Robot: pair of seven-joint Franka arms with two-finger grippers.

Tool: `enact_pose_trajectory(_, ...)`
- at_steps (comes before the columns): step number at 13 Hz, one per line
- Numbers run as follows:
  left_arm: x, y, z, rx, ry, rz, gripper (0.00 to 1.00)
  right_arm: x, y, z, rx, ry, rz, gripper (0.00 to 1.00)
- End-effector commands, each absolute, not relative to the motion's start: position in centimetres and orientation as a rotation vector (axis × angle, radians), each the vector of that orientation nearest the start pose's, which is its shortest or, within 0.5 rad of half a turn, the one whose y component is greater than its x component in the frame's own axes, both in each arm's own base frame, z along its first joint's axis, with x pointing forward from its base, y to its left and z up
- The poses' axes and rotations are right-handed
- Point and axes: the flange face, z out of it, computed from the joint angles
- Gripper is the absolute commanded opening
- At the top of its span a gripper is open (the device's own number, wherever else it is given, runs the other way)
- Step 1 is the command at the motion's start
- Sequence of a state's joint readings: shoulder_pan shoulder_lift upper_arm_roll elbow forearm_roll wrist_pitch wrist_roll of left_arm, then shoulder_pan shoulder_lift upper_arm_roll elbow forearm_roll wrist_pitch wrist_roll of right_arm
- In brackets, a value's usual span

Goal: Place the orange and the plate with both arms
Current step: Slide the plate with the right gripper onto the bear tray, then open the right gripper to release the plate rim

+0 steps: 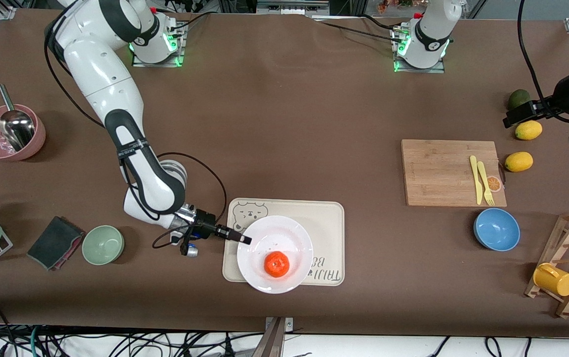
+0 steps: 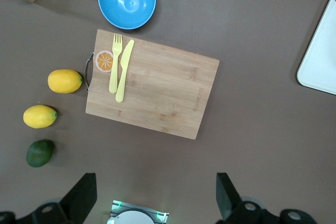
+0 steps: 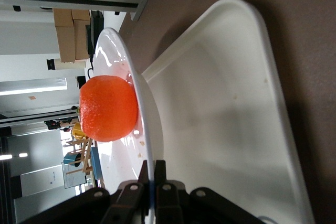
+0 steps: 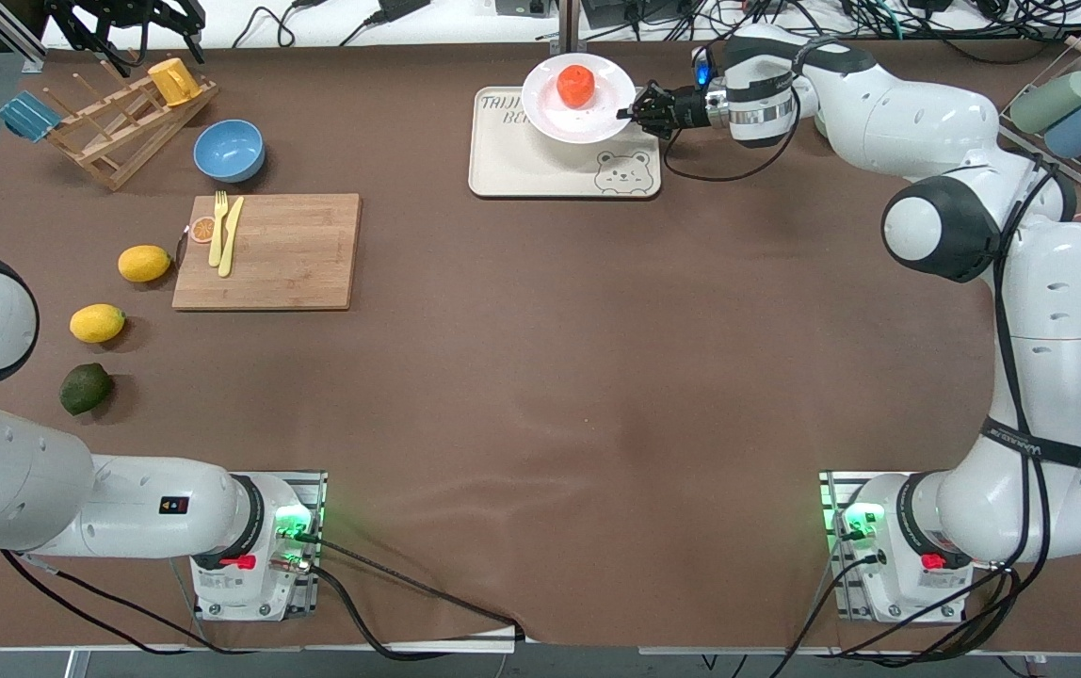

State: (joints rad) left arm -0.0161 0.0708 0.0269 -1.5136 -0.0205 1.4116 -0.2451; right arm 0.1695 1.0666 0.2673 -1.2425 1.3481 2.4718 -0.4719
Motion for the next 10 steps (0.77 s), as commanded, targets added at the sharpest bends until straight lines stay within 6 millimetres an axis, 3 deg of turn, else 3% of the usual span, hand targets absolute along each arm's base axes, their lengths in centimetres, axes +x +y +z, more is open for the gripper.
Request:
enact_pose_trajectory(1, 55.5, 0.1, 60.2, -3.128, -0.395, 0.278, 1.00, 72.7, 26.5, 13.1, -2.032, 0.378, -0.167, 0.00)
enact_pose_trajectory(9, 55.5, 0.2, 60.1, -3.128, -0.397, 0.280, 1.00, 71.5, 28.8, 11.7, -2.065, 0.372, -0.164, 0.00)
enact_pose_trajectory(10, 55.5, 0.2, 60.1, -3.128, -0.395, 0.280, 1.00, 71.5, 28.8, 11.8, -2.064, 0.370, -0.166, 0.18)
